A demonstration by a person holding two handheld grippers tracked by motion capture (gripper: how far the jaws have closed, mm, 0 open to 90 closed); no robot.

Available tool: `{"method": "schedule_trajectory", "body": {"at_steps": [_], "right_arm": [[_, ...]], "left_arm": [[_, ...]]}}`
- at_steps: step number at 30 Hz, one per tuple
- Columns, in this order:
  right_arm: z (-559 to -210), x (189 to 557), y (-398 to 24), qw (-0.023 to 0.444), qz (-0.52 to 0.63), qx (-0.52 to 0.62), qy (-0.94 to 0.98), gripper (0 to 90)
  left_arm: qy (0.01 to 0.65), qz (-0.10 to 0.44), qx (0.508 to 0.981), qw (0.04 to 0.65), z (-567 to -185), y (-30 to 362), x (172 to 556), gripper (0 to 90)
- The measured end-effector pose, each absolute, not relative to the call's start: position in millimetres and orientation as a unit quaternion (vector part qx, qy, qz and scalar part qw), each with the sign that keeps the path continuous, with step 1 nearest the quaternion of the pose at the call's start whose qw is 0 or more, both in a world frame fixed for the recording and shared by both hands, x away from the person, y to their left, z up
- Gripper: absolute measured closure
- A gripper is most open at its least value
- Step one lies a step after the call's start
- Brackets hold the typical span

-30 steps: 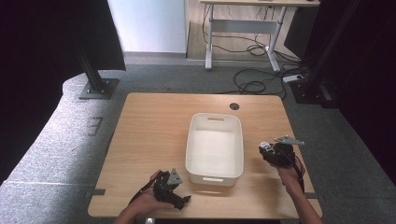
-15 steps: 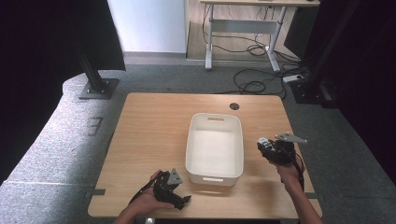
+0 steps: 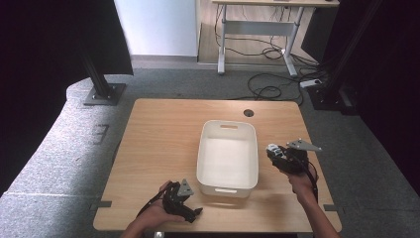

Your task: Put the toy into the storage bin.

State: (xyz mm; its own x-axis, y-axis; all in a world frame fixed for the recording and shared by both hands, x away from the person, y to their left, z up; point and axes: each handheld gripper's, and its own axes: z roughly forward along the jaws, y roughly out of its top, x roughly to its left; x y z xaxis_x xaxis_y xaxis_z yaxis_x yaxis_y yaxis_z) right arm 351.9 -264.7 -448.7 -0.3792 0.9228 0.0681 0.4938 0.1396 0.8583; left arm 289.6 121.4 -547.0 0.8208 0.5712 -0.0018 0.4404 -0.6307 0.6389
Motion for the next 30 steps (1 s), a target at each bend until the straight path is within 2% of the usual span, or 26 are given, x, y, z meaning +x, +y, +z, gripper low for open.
{"method": "schedule_trajectory", "body": {"at_steps": [30], "right_arm": [[-437,349,-245,0.251,0.450,0.480,0.710,50.2]], "left_arm": [[0.282,0.101,0.897,0.325,-547,121,290,0.1]]}}
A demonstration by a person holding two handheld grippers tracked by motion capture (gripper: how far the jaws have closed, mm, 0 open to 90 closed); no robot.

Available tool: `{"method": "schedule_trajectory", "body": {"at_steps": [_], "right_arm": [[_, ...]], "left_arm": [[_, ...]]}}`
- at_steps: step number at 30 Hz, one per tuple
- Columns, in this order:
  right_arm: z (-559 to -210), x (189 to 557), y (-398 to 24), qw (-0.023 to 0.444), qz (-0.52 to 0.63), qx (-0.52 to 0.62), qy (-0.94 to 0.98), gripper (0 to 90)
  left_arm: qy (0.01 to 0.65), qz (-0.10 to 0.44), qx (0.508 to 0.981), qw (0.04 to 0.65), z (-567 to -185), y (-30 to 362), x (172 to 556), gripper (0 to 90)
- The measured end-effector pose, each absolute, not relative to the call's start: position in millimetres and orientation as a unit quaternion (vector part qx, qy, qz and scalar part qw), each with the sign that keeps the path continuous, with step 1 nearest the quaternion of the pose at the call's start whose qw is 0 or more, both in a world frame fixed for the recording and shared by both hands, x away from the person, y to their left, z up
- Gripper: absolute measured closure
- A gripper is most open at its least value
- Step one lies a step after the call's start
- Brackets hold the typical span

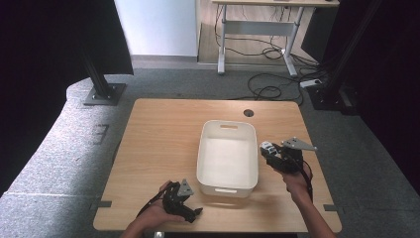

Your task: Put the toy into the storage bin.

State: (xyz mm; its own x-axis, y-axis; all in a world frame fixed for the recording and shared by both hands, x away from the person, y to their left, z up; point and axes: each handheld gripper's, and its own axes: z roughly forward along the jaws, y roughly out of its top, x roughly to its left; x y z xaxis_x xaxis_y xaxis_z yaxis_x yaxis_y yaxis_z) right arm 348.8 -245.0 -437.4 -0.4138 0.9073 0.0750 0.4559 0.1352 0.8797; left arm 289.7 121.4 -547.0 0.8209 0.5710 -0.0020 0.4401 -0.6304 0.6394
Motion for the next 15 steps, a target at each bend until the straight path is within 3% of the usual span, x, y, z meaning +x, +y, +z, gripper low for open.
{"method": "schedule_trajectory", "body": {"at_steps": [15], "right_arm": [[-439,355,-218,0.245,0.450,0.470,0.719,50.2]], "left_arm": [[0.283,0.102,0.896,0.325,-547,121,289,0.1]]}}
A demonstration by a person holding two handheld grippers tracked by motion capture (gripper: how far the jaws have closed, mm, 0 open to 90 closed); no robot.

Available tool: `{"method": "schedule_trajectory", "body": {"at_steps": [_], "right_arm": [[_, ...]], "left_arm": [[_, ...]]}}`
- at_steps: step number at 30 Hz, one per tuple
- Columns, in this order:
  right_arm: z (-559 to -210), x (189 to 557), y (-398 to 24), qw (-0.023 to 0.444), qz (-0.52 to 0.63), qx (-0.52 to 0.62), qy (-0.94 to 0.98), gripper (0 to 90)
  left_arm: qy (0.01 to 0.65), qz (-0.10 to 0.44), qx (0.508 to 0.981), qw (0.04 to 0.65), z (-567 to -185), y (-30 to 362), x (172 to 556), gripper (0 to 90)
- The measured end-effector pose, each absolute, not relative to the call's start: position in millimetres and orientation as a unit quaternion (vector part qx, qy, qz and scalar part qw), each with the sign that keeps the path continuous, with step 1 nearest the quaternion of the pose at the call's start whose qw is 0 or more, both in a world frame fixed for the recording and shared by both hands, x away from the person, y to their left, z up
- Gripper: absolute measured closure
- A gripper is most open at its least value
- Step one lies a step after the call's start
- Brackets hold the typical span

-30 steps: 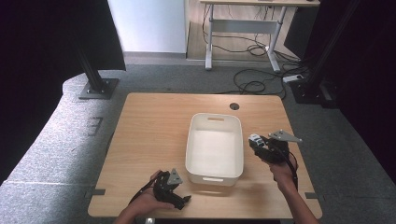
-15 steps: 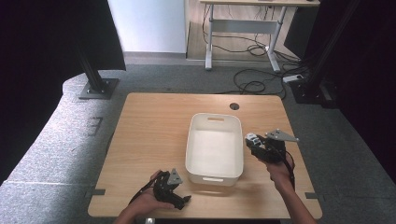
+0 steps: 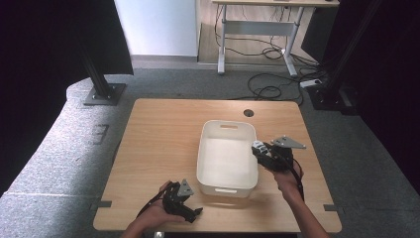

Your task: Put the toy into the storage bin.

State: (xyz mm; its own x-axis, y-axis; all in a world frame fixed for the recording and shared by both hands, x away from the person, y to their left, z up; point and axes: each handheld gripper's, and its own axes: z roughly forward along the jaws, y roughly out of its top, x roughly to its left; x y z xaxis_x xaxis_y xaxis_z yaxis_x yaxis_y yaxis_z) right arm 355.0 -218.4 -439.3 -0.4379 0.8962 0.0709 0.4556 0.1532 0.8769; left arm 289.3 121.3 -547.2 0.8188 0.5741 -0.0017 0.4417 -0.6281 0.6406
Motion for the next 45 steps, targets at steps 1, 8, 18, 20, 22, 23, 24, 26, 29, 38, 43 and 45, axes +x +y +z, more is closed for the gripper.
{"method": "schedule_trajectory", "body": {"at_steps": [1,8,18,20,22,23,24,26,29,38,43,45], "right_arm": [[-440,356,-216,0.244,0.449,0.470,0.720,50.2],[-437,360,-205,0.241,0.448,0.470,0.721,50.2],[-432,365,-187,0.241,0.443,0.461,0.730,50.2],[-432,366,-183,0.240,0.443,0.460,0.731,50.2],[-433,367,-178,0.238,0.442,0.458,0.734,50.2],[-433,368,-175,0.238,0.441,0.457,0.735,50.2],[-433,369,-173,0.237,0.440,0.455,0.737,50.2],[-433,370,-169,0.236,0.440,0.454,0.738,50.2],[-433,373,-162,0.234,0.436,0.451,0.743,50.2],[-434,380,-143,0.226,0.432,0.447,0.750,50.2],[-434,386,-125,0.219,0.431,0.445,0.754,50.2],[-435,387,-120,0.215,0.430,0.444,0.756,50.2]], "left_arm": [[0.283,0.102,0.896,0.325,-547,121,289,0.1],[0.283,0.102,0.897,0.325,-547,121,289,0.1],[0.283,0.102,0.897,0.324,-547,121,289,0.1],[0.283,0.102,0.897,0.324,-547,121,289,0.1],[0.283,0.102,0.897,0.324,-547,121,289,0.1],[0.283,0.102,0.897,0.324,-547,121,289,0.1],[0.283,0.102,0.897,0.324,-547,121,289,0.1],[0.283,0.102,0.896,0.325,-547,121,289,0.1],[0.283,0.102,0.897,0.325,-547,121,289,0.1],[0.282,0.101,0.897,0.325,-547,121,289,0.1],[0.282,0.102,0.897,0.325,-547,121,289,0.2],[0.282,0.102,0.897,0.325,-547,121,289,0.1]]}}
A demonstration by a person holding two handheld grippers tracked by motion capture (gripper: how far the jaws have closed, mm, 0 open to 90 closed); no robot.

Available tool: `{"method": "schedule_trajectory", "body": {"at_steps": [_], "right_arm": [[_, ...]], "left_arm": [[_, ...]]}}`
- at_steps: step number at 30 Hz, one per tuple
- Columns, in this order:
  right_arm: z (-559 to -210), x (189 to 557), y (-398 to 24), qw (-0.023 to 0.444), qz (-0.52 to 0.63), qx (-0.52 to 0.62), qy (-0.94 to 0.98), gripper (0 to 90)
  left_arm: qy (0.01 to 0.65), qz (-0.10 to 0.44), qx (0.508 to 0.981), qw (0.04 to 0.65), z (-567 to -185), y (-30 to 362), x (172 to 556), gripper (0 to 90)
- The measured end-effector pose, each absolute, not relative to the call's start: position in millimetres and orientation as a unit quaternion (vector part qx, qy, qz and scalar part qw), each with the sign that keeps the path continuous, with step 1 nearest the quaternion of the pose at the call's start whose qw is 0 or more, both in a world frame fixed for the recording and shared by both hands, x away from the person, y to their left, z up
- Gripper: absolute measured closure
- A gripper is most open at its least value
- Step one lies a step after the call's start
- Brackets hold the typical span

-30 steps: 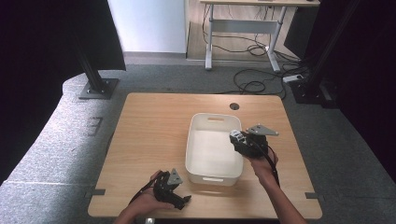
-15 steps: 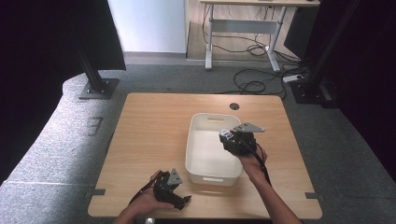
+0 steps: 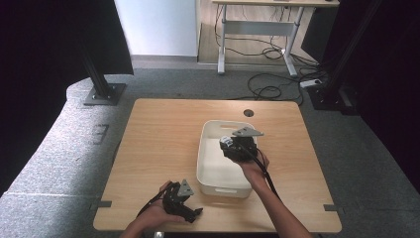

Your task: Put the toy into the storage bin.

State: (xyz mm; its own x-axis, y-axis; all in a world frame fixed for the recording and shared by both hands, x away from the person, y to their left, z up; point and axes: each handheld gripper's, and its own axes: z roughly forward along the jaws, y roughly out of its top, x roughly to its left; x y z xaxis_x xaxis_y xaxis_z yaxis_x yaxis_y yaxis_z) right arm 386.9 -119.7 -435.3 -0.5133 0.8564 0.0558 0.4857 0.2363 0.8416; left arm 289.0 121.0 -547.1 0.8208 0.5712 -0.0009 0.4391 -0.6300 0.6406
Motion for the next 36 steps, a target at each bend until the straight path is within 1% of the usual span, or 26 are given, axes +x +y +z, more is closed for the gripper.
{"method": "schedule_trajectory", "body": {"at_steps": [5,32,36], "right_arm": [[-437,390,-108,0.215,0.428,0.438,0.761,50.2],[-449,411,-76,0.204,0.410,0.445,0.770,50.2],[-448,412,-68,0.207,0.410,0.441,0.771,50.2]], "left_arm": [[0.281,0.101,0.898,0.324,-547,121,289,0.2],[0.277,0.099,0.899,0.324,-547,121,289,0.1],[0.276,0.099,0.899,0.324,-547,121,289,0.1]]}}
